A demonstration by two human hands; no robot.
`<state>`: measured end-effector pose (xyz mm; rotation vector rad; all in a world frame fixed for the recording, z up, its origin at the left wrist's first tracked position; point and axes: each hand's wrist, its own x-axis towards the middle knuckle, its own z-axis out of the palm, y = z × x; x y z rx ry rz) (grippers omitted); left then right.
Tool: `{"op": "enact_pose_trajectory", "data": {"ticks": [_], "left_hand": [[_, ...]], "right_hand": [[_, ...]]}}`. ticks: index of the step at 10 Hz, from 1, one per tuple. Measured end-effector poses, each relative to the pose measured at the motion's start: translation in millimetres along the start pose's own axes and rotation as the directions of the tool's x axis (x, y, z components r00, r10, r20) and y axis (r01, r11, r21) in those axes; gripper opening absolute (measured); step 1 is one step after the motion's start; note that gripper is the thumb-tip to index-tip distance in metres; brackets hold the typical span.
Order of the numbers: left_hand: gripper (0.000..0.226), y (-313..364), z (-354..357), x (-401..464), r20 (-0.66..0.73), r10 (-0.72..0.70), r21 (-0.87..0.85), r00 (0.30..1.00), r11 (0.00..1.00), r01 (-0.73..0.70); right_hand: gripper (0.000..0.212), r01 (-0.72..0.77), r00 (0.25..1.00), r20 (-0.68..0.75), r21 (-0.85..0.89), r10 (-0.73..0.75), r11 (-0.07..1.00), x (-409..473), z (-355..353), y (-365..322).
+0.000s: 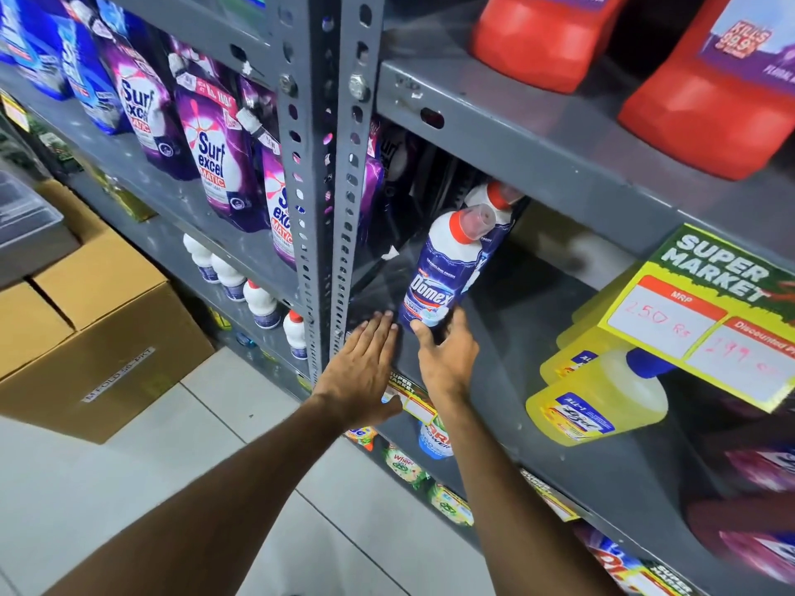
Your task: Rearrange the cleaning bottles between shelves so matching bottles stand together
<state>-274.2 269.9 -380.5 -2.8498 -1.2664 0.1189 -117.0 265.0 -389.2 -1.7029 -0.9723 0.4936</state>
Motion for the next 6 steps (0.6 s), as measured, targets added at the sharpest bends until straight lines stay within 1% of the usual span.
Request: {"op": "enact_pose_trajectory", "data": {"ticks": [3,4,5,6], "left_hand": [[0.119,0,-1,2,0.055,0.003,0.007,0.998,1.000,-0.004],[0.116,-1,-4,4,0.082,0.014,-0.015,0.997,1.000,-0.012],[0.105,-4,-18,-6,0.049,0.016,-0.091,0.999,0.996,-0.012],[0.097,6,-36,-31,-0.168,0.029,-0.189,0.985,0.980,-0.061]], "right_hand": [[0.053,-0.031,1.000,0.003,0.009,0.031,0.999,-2,-1,3],[0.070,-0.059,0.997,0.050,0.108,0.054,0.992,-9,-11,-9],[0.074,-0.011,1.000,0.030,0.118,0.007,0.993,-24,-35,-31],[0.055,0.145,0.989,0.016,-0.021,-0.144,0.989,-59,-69,-68]]}}
